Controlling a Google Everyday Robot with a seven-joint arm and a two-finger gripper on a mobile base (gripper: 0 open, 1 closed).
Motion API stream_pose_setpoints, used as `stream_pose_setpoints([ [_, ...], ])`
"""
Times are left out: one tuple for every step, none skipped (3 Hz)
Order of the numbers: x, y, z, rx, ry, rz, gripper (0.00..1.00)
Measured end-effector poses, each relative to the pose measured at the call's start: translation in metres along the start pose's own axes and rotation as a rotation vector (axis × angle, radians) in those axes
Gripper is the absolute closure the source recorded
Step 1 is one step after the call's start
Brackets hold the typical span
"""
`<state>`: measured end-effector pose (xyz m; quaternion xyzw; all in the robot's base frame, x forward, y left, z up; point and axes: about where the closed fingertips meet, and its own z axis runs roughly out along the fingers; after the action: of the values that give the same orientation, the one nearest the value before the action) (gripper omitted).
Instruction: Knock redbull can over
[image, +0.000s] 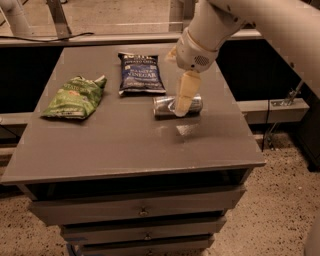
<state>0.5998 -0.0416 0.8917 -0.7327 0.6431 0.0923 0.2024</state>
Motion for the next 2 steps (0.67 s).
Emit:
stream_pose_setpoints([
  [-0.015,-0.015,-0.048,0.092,-0.129,-0.044,0.00],
  [-0.015,-0.031,-0.095,0.164,-0.216,-0.076,0.00],
])
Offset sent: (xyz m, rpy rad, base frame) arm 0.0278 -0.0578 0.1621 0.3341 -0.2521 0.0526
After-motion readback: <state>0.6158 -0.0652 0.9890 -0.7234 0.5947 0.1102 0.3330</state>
